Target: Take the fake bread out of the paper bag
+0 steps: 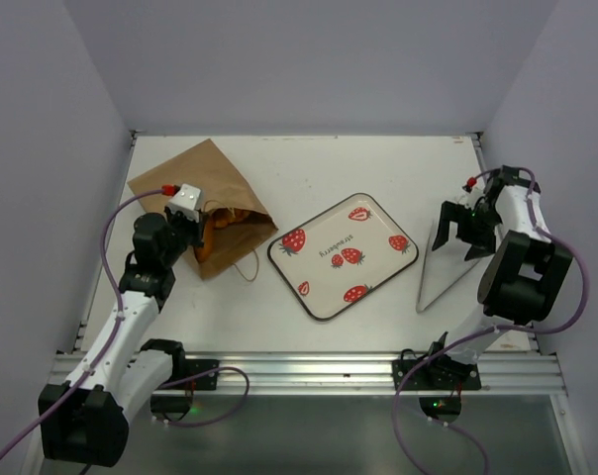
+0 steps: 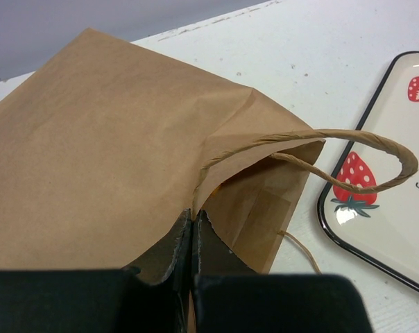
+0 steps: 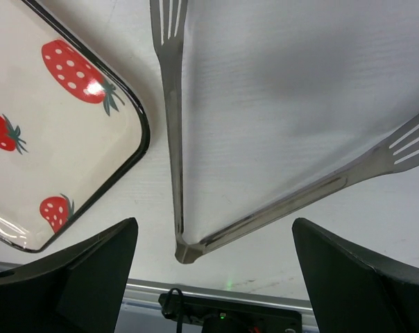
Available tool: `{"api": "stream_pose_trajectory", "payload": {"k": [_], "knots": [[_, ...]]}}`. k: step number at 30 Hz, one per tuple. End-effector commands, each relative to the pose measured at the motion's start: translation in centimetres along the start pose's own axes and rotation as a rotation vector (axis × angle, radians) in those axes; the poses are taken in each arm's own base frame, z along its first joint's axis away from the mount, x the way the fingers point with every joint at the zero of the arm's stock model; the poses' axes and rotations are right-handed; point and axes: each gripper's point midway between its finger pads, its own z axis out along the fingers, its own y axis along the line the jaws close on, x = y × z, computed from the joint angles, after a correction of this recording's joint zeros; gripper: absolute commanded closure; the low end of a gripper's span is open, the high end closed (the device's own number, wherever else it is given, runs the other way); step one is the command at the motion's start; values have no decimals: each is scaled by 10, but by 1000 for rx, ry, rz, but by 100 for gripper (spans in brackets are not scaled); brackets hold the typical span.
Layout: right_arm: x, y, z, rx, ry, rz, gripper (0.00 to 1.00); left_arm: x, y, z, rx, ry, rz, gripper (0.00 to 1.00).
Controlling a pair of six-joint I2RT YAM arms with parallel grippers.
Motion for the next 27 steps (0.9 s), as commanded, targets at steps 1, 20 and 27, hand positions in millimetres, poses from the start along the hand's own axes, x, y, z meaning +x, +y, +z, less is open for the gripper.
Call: {"api": "stream_pose_trajectory", "payload": {"k": [1, 20, 27], "knots": [[27, 1, -13, -16, 106, -79, 1, -12, -4, 0, 18, -11, 28, 100], [51, -17, 38, -12, 336, -53, 1, -6, -12, 4, 39, 26, 53, 100], [35, 0, 58, -124, 282, -12, 1, -5, -12, 4, 40, 26, 53, 100]]}}
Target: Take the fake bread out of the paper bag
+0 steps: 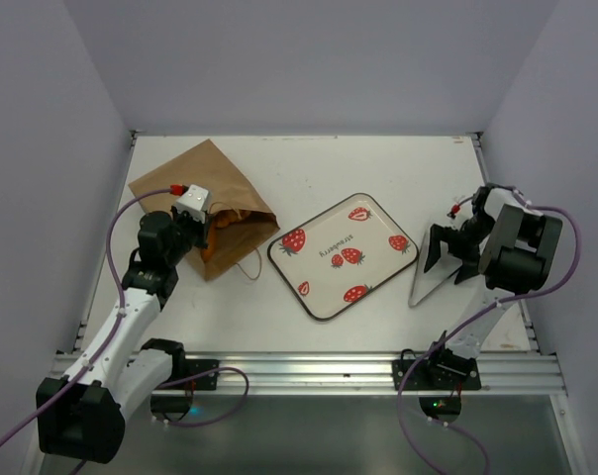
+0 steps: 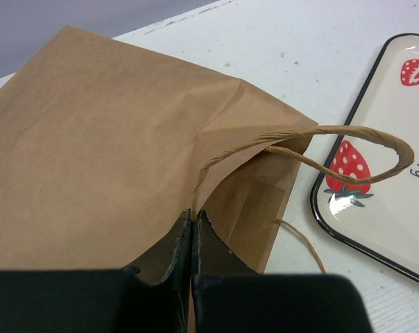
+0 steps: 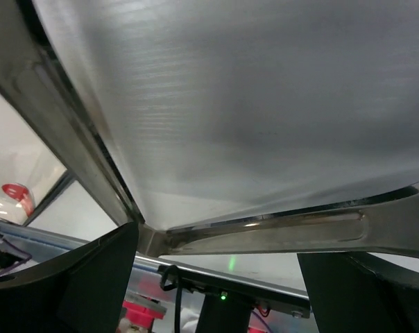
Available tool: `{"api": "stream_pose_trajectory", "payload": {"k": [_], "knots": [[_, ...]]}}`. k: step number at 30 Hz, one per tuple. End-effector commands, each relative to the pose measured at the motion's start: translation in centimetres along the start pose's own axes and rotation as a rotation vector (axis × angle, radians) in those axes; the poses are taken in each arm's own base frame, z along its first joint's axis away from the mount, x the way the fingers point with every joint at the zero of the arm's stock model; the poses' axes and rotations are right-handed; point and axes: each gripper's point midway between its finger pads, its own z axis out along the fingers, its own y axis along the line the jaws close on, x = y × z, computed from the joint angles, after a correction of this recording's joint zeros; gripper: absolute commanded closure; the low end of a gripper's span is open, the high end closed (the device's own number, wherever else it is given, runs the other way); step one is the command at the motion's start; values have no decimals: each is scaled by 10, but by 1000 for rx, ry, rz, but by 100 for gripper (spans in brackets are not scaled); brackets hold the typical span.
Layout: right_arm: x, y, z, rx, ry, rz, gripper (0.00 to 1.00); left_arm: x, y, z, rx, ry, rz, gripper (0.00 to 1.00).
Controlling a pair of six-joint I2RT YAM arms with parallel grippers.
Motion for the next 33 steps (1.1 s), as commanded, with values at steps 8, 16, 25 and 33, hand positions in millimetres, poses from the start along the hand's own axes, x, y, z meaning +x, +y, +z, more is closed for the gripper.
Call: {"api": "stream_pose_trajectory", "payload": {"k": [8, 16, 25, 33], "knots": [[-48, 18, -12, -106, -165, -52, 1, -11, 0, 0, 2, -7, 25, 100], [-90, 13, -23, -79, -262, 15, 3, -12, -1, -1, 9, -13, 26, 100], [-122, 7, -35, -57, -312, -56, 1, -12, -1, -1, 11, -14, 24, 100], [-78, -4, -59, 62, -319, -277, 1, -13, -3, -1, 18, -18, 24, 100]]}}
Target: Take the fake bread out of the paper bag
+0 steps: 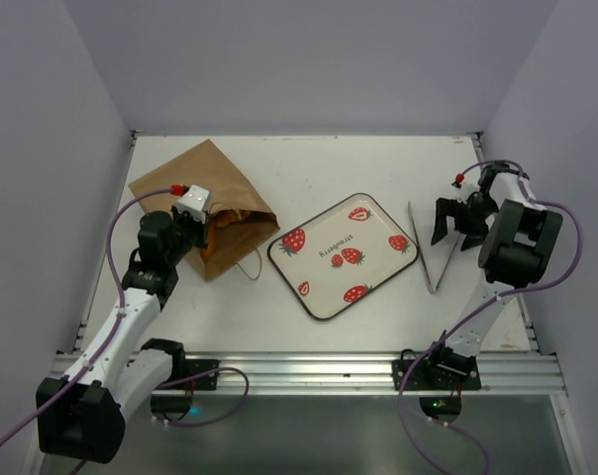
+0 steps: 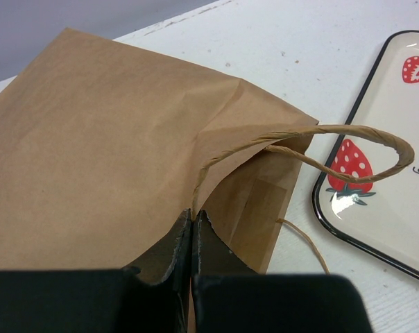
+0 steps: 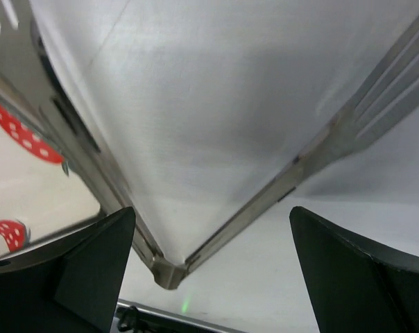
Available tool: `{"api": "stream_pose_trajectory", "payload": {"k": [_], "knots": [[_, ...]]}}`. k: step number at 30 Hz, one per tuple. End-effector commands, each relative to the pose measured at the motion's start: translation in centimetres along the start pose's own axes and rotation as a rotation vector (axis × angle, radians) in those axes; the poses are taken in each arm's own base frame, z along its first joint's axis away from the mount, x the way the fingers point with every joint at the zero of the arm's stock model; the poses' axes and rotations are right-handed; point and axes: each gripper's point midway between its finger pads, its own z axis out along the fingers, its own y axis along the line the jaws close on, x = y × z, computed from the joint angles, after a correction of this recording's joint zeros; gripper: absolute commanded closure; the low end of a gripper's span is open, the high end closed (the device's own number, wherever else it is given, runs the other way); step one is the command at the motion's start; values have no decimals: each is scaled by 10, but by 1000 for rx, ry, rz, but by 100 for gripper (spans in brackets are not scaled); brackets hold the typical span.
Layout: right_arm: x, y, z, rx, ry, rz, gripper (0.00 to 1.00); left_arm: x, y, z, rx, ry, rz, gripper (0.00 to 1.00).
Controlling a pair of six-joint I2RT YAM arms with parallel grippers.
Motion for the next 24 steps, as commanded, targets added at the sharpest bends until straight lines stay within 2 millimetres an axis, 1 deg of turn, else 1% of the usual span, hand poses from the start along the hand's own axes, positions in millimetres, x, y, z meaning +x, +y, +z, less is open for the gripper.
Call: {"api": "stream_pose_trajectory", "payload": {"k": [1, 2, 3, 5, 6, 8, 9, 11, 12, 13, 14, 15, 17, 18, 20, 24], "knots": [[14, 1, -38, 56, -57, -151, 1, -13, -3, -1, 18, -19, 8, 100], [15, 3, -47, 70, -85, -165, 1, -14, -4, -1, 21, -21, 9, 100], [22, 5, -45, 63, -74, -166, 1, -13, -3, -1, 20, -19, 8, 100], [29, 9, -45, 49, -71, -183, 1, -15, -4, -1, 22, -24, 9, 100], [36, 13, -45, 41, -62, -189, 1, -14, -4, -1, 22, -22, 9, 100], [41, 22, -42, 34, -52, -216, 1, -14, -5, -1, 25, -23, 7, 100], [47, 29, -39, 33, -44, -228, 1, -15, -5, -1, 25, -24, 8, 100], [47, 32, -36, 67, -46, -240, 1, -15, -5, -1, 25, -26, 8, 100], [52, 36, -31, 72, -33, -248, 1, -16, -5, -2, 25, -27, 8, 100], [52, 37, -31, 87, -40, -239, 1, -16, -4, -2, 23, -28, 9, 100], [50, 36, -29, 106, -49, -239, 1, -16, -4, -2, 23, -28, 9, 100], [54, 33, -26, 144, -35, -228, 1, -15, -4, -2, 23, -27, 8, 100], [51, 28, -24, 195, -47, -227, 1, -15, -4, -2, 23, -28, 9, 100], [53, 26, -22, 232, -37, -231, 1, -16, -4, -2, 23, -30, 9, 100], [52, 26, -22, 263, -52, -229, 1, -17, -4, -3, 23, -31, 9, 100], [56, 26, -19, 292, -33, -231, 1, -17, -5, -3, 24, -33, 10, 100]]}}
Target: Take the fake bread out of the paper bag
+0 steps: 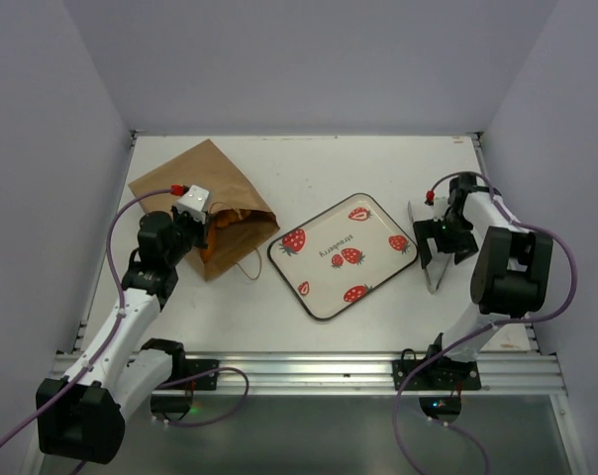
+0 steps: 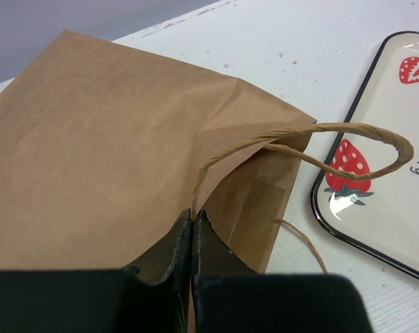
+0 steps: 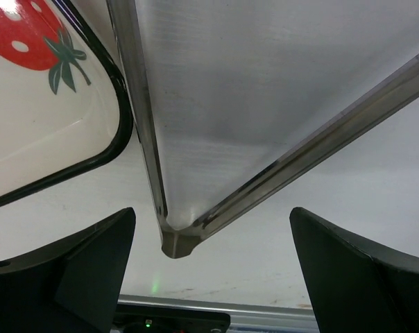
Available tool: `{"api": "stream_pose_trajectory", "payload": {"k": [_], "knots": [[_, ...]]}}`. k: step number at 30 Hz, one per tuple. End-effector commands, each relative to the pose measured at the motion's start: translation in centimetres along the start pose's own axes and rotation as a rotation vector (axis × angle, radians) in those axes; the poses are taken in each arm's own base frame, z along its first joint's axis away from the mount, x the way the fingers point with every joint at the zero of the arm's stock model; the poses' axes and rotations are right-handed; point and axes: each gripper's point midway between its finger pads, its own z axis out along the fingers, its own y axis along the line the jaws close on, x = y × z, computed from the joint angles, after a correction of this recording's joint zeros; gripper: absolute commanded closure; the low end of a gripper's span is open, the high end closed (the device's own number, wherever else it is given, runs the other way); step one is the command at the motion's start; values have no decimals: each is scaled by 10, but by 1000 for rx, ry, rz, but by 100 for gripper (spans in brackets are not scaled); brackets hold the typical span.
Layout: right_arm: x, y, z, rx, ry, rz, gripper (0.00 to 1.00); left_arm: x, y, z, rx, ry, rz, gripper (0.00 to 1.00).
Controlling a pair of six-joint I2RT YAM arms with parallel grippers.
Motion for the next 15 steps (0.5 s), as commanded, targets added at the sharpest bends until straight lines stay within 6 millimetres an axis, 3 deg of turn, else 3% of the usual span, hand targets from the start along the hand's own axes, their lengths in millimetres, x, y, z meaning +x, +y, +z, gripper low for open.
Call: {"api": "stream_pose_trajectory", "payload": {"k": [1, 11, 15], "knots": [[-9, -11, -10, 93, -58, 28, 1, -16, -3, -3, 17, -29, 10, 100], [-21, 7, 12, 30, -69, 106, 1, -16, -4, -2, 20, -31, 10, 100], [-24, 3, 17, 70, -77, 113, 1, -16, -4, -2, 21, -31, 8, 100]]}}
